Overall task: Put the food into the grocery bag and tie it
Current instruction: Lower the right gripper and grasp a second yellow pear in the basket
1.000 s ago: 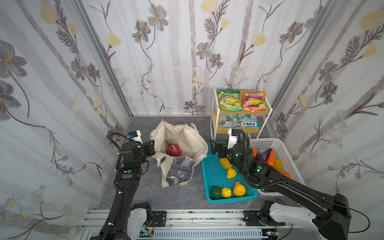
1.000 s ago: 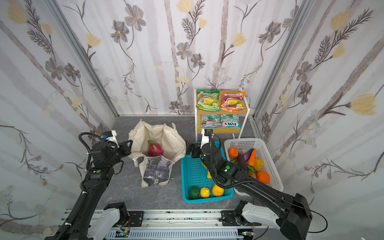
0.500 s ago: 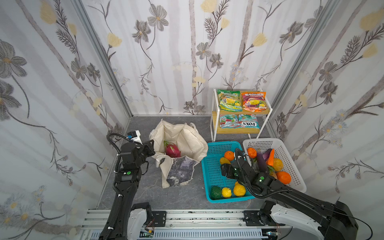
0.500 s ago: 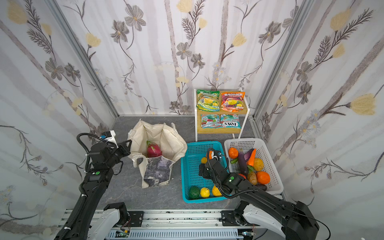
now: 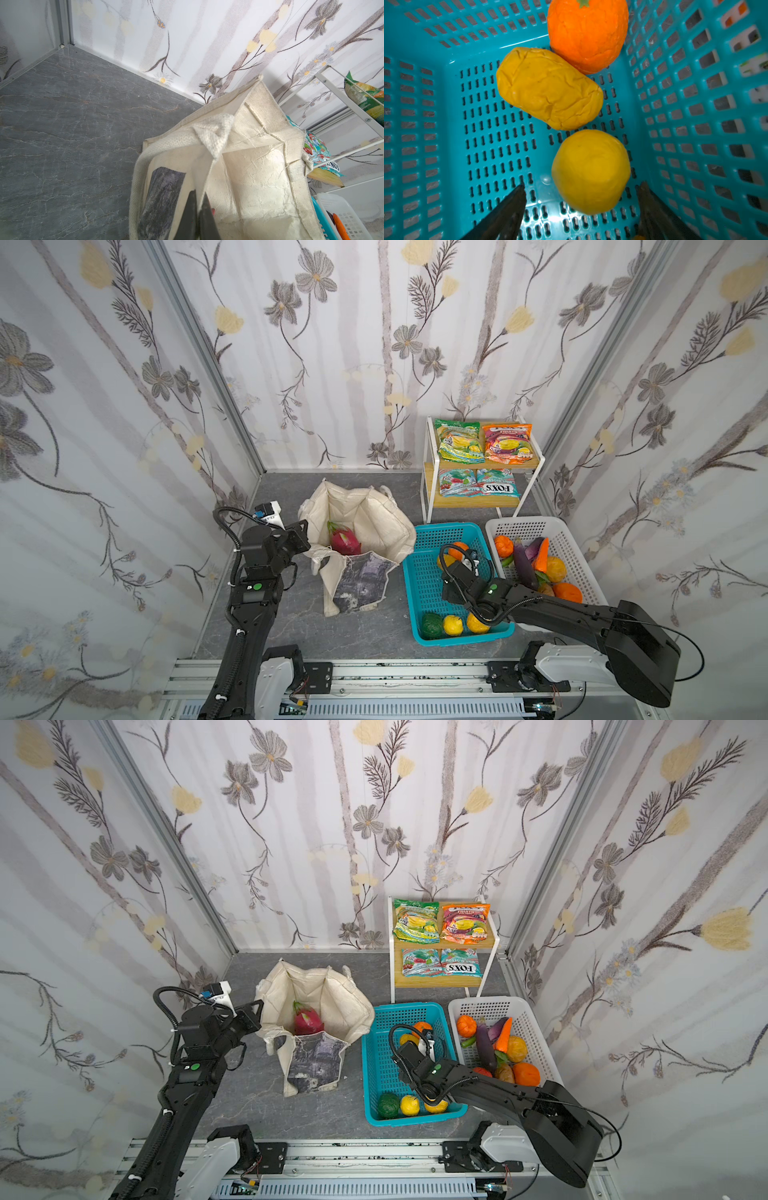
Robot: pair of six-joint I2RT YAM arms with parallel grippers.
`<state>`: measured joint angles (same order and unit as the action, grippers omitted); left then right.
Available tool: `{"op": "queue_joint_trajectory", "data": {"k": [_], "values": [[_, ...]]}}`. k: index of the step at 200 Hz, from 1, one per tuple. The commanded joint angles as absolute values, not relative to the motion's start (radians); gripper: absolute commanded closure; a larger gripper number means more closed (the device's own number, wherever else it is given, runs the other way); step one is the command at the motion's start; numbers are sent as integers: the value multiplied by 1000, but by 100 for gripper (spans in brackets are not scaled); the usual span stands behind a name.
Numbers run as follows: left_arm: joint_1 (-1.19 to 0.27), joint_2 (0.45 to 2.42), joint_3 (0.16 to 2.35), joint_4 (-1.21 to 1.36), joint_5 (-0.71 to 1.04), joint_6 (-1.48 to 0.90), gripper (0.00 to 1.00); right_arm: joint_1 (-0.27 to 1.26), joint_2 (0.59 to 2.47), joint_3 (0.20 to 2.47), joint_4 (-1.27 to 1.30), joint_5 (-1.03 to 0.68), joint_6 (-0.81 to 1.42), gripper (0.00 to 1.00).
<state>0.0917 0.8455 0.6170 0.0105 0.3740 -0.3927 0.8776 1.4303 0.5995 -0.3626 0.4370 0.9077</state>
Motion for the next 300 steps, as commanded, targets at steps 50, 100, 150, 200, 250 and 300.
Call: {"op": "queue_joint_trajectory", "data": {"k": [50,100,150,200,250,300], "values": [[94,858,620,41,382,-400,100,903,1565,648,-351,551,897,28],[97,852,620,41,381,-400,100,913,1640,649,-308,529,887,31],[98,856,620,41,390,-402,100,913,1549,627,-283,514,847,34],[98,848,620,41,392,-400,100,886,1465,581,-234,457,815,42],[99,845,620,41,393,-402,100,883,1330,581,-241,422,801,41],[100,846,618,41,401,-405,100,877,1185,624,-259,415,796,42]]}}
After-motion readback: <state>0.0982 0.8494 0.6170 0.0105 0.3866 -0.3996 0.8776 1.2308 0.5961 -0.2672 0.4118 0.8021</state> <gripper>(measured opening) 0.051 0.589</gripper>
